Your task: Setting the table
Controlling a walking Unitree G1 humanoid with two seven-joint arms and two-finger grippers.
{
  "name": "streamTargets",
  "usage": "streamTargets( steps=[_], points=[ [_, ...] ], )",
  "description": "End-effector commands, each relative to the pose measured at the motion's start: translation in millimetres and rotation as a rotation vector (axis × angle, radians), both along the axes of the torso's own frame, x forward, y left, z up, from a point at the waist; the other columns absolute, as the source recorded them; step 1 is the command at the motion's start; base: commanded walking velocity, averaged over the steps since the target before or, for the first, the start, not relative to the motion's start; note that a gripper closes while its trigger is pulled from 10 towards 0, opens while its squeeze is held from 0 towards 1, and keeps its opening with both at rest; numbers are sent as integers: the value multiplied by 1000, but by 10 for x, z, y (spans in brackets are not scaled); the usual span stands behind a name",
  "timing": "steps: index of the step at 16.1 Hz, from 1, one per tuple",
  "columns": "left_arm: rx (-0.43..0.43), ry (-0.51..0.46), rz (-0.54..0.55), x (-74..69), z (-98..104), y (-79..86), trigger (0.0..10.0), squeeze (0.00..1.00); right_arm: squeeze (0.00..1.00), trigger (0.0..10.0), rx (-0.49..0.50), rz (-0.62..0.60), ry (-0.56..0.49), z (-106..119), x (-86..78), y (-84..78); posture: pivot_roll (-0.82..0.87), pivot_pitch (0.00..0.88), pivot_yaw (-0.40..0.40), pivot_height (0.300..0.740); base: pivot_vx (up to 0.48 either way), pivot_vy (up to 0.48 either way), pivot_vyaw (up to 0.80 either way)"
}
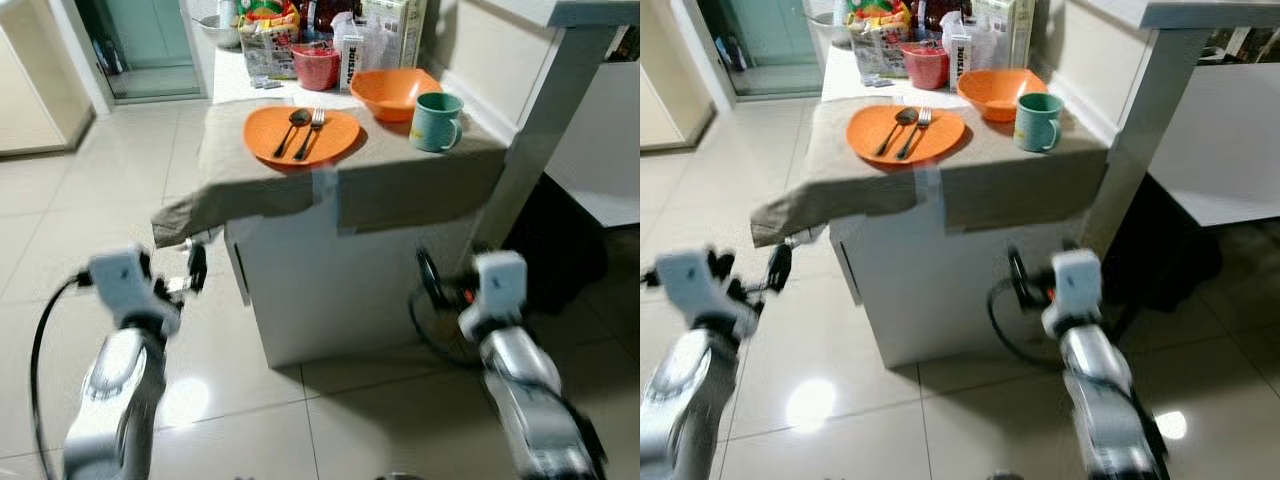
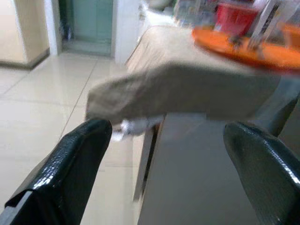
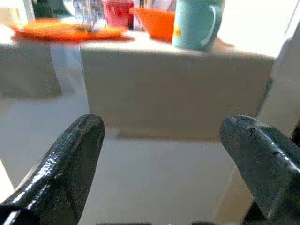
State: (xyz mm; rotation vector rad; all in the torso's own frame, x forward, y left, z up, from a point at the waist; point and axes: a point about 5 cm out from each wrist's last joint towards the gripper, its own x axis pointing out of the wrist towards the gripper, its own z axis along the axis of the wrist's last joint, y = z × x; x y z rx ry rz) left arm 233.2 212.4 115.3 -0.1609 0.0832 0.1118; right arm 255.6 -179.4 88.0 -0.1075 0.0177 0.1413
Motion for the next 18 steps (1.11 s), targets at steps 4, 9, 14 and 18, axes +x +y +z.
streamTargets(
  steps=[4,9,14,18],
  points=[
    [-2,-10,-48,5,83,-164,10000,0,0,10000,31,20,6,94,18,57,-149,0,50,740,0,0,0],
    [-26,-24,4,52,130,-207,10000,0,0,10000,42,43,25,126,29,180,-131,0,51,740,0,-265,0],
    [-9,-33,-10,113,165,-258,10000,0,0,10000,35,49,21,152,65,236,-131,0,63,740,0,-443,470],
    [-2,-37,-30,174,185,-304,10000,0,0,10000,41,37,25,137,50,253,-137,0,74,740,0,-442,591]
  ],
)
